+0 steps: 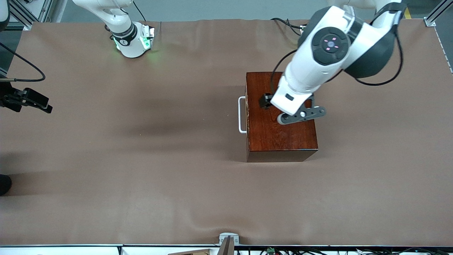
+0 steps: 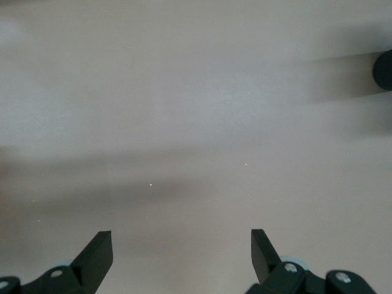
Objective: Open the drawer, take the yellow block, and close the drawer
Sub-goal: 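Reach the left gripper to the white drawer handle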
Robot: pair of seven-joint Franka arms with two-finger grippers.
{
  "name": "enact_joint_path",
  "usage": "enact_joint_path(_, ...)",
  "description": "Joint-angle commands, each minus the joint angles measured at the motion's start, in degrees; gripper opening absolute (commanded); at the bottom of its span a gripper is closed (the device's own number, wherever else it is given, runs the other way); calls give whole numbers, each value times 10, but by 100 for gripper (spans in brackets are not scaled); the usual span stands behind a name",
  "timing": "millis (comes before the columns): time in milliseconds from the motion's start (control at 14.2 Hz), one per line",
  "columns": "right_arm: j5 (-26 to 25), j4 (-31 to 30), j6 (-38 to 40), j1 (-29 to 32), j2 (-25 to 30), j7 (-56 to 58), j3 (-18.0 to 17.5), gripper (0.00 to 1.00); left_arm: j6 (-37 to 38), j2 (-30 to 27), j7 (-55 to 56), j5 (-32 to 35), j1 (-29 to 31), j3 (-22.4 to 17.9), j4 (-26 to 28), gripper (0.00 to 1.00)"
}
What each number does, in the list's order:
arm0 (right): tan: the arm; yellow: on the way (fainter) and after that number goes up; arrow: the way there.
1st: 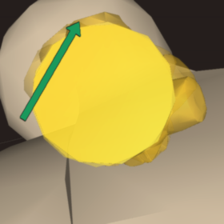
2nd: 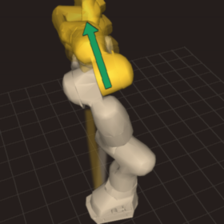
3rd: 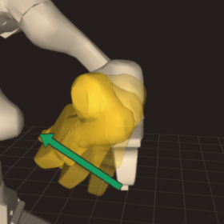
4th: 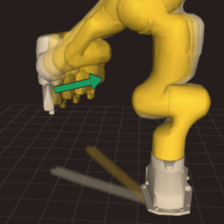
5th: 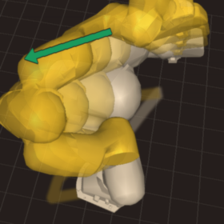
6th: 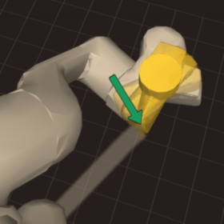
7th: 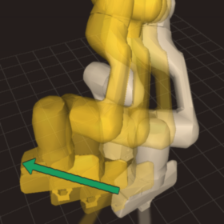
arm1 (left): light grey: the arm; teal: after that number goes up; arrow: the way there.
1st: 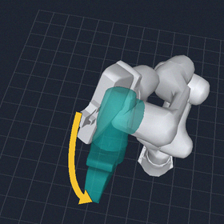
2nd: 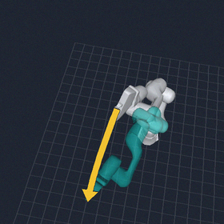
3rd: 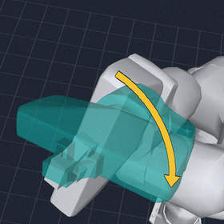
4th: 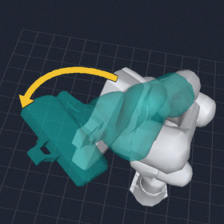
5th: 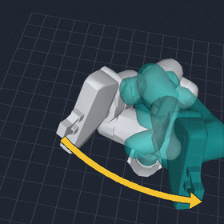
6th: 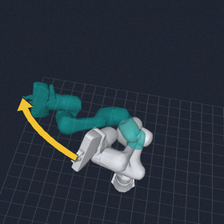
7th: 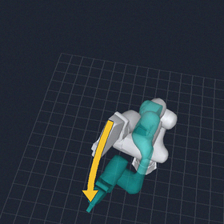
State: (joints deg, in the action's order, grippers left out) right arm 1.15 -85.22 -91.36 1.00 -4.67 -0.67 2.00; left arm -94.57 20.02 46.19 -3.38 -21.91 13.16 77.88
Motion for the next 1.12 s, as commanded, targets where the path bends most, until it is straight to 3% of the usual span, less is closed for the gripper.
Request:
enact_joint_path(0, 6, -3, 5, 10, 10, -6, -7, 100, -24, 39, 42, 12, -37, -8, -42, 100)
enact_joint_path(562, 6, -3, 7, 9, 9, -6, -7, 100, -156, 136, 164, 95, -143, -11, -77, 100)
enact_joint_path(1055, 6, -3, 7, 8, 9, -6, -7, 100, -149, 172, 165, 146, -218, -34, -76, 100)
